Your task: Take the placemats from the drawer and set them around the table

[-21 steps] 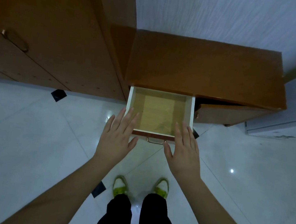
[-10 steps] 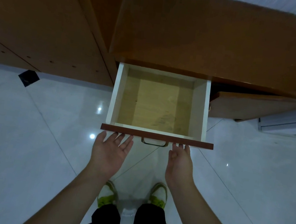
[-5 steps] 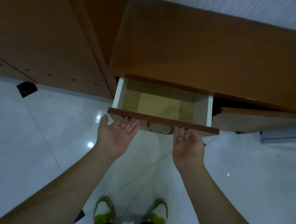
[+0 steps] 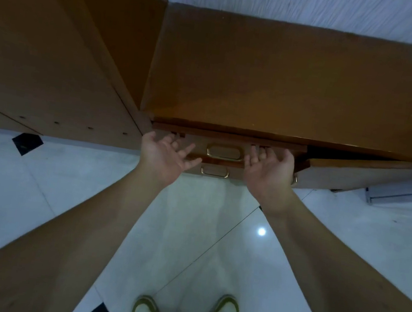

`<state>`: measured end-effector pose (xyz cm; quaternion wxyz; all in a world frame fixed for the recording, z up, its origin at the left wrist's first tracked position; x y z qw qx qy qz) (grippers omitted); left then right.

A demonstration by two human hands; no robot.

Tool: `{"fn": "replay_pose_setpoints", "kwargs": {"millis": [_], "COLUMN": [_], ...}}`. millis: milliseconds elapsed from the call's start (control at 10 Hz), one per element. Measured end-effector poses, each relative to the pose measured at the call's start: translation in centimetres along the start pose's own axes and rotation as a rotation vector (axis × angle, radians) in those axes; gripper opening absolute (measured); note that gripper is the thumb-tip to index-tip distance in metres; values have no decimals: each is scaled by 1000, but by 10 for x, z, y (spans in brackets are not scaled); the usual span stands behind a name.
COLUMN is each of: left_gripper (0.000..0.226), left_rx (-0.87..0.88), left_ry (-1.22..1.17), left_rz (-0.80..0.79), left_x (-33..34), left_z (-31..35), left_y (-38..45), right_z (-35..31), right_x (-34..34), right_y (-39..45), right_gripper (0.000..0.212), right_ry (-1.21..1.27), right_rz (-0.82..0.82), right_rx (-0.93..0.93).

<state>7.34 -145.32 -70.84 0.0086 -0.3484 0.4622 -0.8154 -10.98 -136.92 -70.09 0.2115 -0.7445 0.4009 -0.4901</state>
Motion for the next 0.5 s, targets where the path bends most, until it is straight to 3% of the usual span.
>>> {"fn": "replay_pose_setpoints", "kwargs": {"millis": [200,500], "left_gripper": [68,68], "left_rx": [11,-48], "left_ry": [-12,230], "left_rz": [4,-49], "left_x": [4,-6], "left_z": [7,13], "left_y": [7,-21], "right_z": [-3,-21], "right_x": [2,-6], "right_y": [5,-16], "right_gripper": [65,67], "right_ry": [40,-100], "right_rz": [25,-3], "right_rx": [28,113]}}
Point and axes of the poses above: each hand's wrist, its own y-axis towards the middle knuckle, its own x-axis out of the palm, z = x × y, the point moved 3 cm from there along y, towards the middle knuckle, and after that the axes turned 2 degrees about -y, right-handed, at the moved point
